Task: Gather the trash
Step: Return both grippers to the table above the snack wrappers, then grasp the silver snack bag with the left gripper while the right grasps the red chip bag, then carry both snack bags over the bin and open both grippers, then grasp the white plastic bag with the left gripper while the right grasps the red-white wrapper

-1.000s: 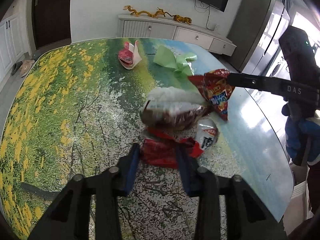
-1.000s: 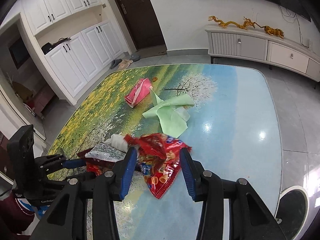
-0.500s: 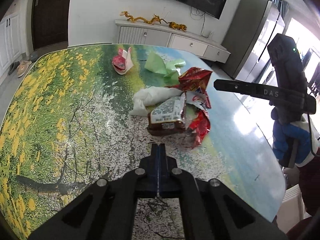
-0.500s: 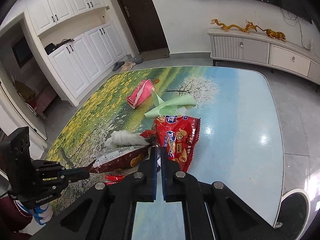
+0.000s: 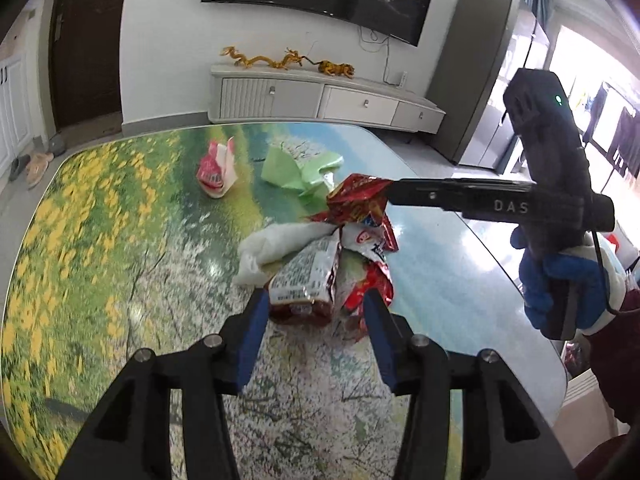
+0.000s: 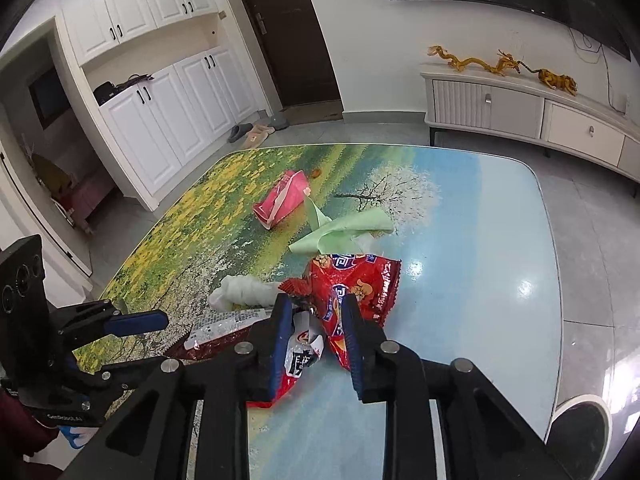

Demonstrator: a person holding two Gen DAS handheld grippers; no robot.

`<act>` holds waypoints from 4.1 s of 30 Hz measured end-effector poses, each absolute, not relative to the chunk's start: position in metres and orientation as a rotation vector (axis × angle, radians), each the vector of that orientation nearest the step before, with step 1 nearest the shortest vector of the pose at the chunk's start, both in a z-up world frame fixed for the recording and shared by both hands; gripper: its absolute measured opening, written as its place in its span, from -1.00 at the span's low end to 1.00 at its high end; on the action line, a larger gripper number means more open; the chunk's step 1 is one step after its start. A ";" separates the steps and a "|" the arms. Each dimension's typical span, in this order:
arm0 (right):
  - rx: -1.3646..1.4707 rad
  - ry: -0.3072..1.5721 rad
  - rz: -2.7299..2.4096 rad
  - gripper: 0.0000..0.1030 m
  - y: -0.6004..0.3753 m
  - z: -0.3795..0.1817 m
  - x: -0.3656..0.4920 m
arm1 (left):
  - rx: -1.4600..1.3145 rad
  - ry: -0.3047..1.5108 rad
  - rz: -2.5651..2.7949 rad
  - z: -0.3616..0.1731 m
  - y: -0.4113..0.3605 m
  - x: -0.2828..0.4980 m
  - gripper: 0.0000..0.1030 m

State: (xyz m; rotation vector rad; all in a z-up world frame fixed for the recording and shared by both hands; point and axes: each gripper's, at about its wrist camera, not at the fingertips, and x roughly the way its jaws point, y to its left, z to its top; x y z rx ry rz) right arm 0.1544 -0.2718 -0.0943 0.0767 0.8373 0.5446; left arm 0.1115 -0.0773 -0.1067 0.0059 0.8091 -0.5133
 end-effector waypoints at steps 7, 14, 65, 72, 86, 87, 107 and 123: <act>0.056 0.868 0.540 -0.53 -0.260 -0.107 0.176 | 0.070 0.877 -0.493 -0.128 -0.097 0.145 -0.09; 0.076 0.862 0.539 -0.83 -0.270 -0.110 0.173 | 0.050 0.883 -0.480 -0.132 -0.095 0.144 -0.46; 0.419 0.851 -0.194 -0.58 -0.654 -0.166 0.016 | 0.072 0.937 -0.974 -0.088 -0.467 0.145 0.08; 0.370 0.746 -0.142 -0.58 -0.618 -0.109 0.004 | 0.081 0.795 -0.883 -0.045 -0.406 0.123 0.08; 0.227 0.615 0.028 -0.48 -0.504 -0.008 0.000 | 0.035 0.700 -0.653 -0.014 -0.225 0.118 0.08; 0.216 0.613 0.043 -0.48 -0.493 -0.005 0.003 | 0.028 0.697 -0.631 -0.016 -0.210 0.120 0.08; 0.132 0.890 0.501 -0.47 -0.280 -0.081 0.099 | 0.082 0.883 -0.484 -0.108 -0.073 0.175 0.07; 0.168 1.052 0.592 -0.35 -0.236 -0.133 0.127 | 0.141 0.942 -0.608 -0.139 -0.087 0.208 -0.34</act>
